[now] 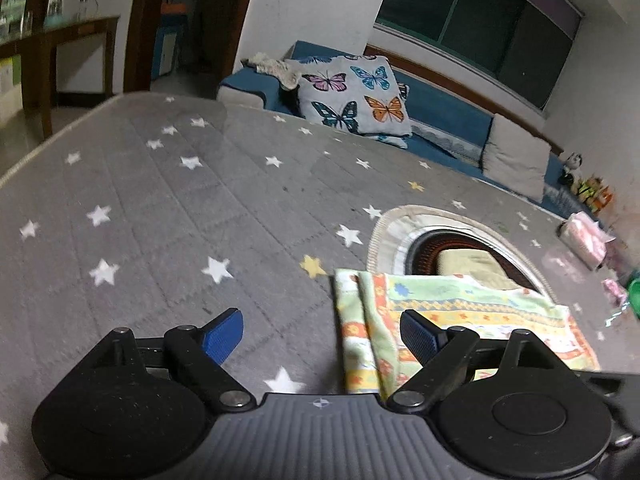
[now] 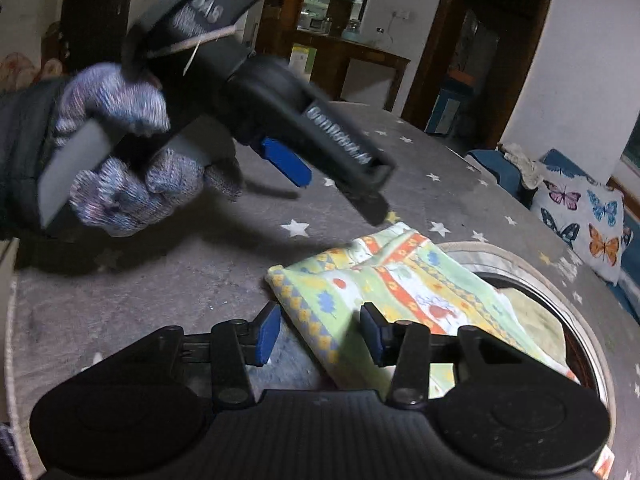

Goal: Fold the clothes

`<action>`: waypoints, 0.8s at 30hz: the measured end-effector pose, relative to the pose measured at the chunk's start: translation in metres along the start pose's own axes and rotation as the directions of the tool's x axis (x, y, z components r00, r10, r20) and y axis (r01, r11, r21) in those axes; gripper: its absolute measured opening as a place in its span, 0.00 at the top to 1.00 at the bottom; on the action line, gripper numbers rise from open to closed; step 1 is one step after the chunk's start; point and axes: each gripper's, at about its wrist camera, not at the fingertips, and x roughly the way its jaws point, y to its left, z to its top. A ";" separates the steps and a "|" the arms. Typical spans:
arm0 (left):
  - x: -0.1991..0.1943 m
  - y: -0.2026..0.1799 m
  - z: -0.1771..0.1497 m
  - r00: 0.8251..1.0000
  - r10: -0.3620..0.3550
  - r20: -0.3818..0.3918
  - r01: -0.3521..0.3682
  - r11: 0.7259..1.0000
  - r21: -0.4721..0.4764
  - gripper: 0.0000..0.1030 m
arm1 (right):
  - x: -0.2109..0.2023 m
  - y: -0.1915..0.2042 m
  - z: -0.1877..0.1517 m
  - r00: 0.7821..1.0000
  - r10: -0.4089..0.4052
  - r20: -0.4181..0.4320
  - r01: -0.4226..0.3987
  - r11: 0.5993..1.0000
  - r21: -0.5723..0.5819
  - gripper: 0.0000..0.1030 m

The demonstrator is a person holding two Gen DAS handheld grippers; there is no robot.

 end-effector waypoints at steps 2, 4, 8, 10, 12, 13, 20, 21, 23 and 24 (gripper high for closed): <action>0.002 0.001 -0.002 1.000 -0.012 -0.018 0.012 1.000 -0.027 0.15 | 0.005 0.002 0.001 1.000 -0.014 -0.009 0.014 1.000 -0.004 0.61; 0.003 0.003 -0.003 0.999 -0.028 -0.036 0.026 0.998 -0.060 0.15 | 0.008 0.003 0.002 1.000 -0.025 -0.015 0.025 1.000 -0.001 0.72; 0.005 0.006 -0.005 0.994 -0.083 -0.066 0.072 0.986 -0.152 0.15 | -0.002 -0.008 0.006 1.000 -0.010 0.010 0.010 0.997 0.072 0.85; 0.005 0.005 -0.006 0.992 -0.099 -0.072 0.084 0.979 -0.185 0.15 | -0.009 -0.015 0.008 0.999 -0.011 0.030 0.008 0.994 0.112 0.87; 0.004 0.004 -0.005 0.988 -0.129 -0.080 0.108 0.968 -0.228 0.15 | -0.017 -0.020 0.008 0.999 -0.012 0.047 0.005 0.990 0.140 0.87; 0.004 0.003 -0.005 0.986 -0.147 -0.082 0.123 0.961 -0.249 0.15 | -0.020 -0.021 0.008 0.998 -0.013 0.054 0.005 0.989 0.149 0.88; 0.018 -0.009 -0.006 0.964 -0.239 -0.114 0.192 0.928 -0.318 0.44 | -0.034 -0.024 0.006 0.997 0.000 0.078 -0.013 0.986 0.165 0.88; 0.021 -0.011 -0.006 0.962 -0.245 -0.122 0.195 0.927 -0.321 0.55 | -0.035 -0.024 0.005 0.997 0.004 0.081 -0.017 0.986 0.168 0.88; 0.025 -0.012 -0.007 0.959 -0.249 -0.135 0.195 0.925 -0.326 0.81 | -0.037 -0.024 0.002 0.996 0.011 0.083 -0.025 0.985 0.172 0.88; 0.026 -0.011 -0.007 0.959 -0.249 -0.134 0.195 0.925 -0.325 0.83 | -0.038 -0.024 0.000 0.996 0.015 0.084 -0.030 0.983 0.179 0.88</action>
